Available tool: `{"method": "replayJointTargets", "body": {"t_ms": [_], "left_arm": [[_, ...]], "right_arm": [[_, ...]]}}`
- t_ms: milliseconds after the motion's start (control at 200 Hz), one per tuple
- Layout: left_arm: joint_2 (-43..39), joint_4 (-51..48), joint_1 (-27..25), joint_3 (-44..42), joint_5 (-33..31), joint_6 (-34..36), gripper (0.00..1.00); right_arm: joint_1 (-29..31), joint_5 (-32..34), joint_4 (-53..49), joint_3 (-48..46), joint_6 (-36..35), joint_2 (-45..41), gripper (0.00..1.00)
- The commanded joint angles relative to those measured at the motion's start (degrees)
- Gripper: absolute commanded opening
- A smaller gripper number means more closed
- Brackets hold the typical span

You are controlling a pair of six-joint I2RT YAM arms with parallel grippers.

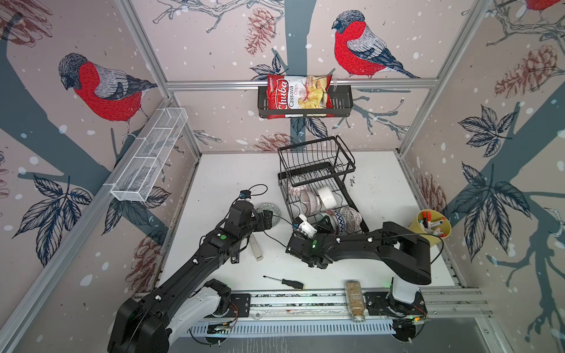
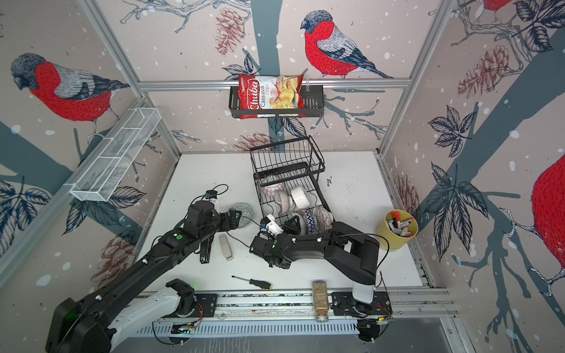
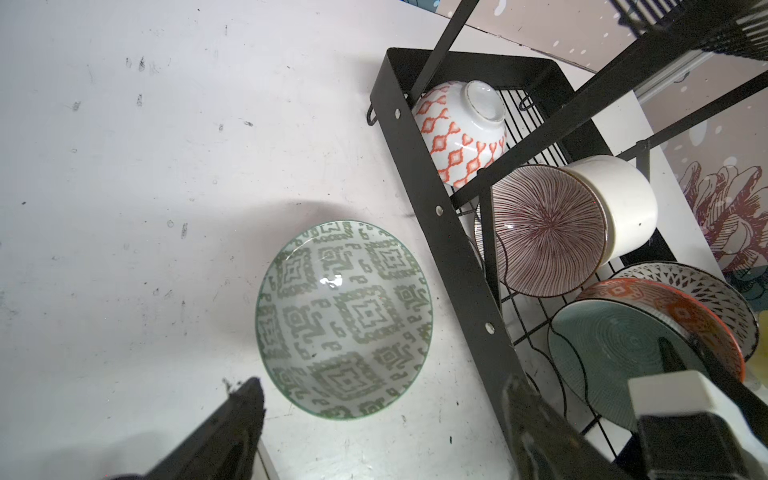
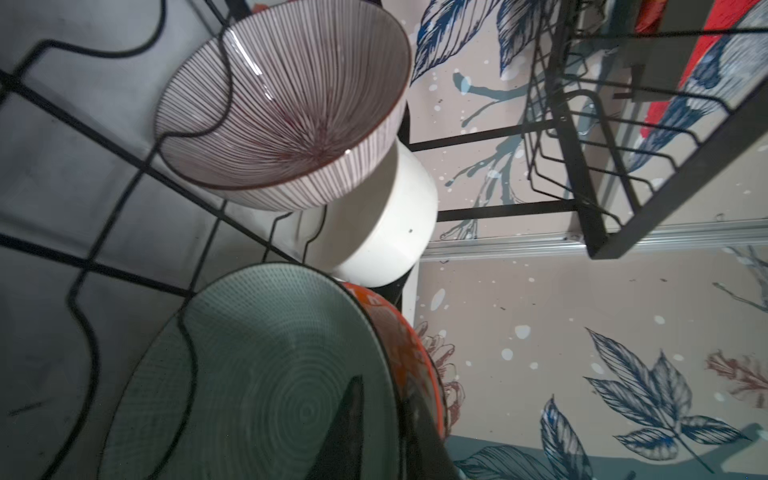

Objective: Load the bowls into the dish rack
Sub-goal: 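Lower the green-lined bowl on edge into the lower rack with the right gripper, then open the right gripper and withdraw while the left lowers toward the green-patterned bowl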

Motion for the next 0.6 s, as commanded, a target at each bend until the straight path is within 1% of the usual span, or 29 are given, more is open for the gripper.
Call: {"method": "replayJointTargets", "body": {"t_ms": [0,375,595], "left_arm": [[-0.1,2.1,0.2,-0.2,-0.3,-0.1,0.89],[-1.1,1.3,0.2,-0.2,-0.9,-0.3,0.89],[-1.3,1.2,0.2,-0.4,-1.0,-0.4,0.89]], "right_arm": [[-0.2,-10.8,0.4,0.4,0.9,0.6,0.30],[-0.8,-9.9,-0.8,2.2,1.8,-0.2,0.58],[-0.8,-10.1,-0.5,3.3,1.4,-1.6,0.69]]}}
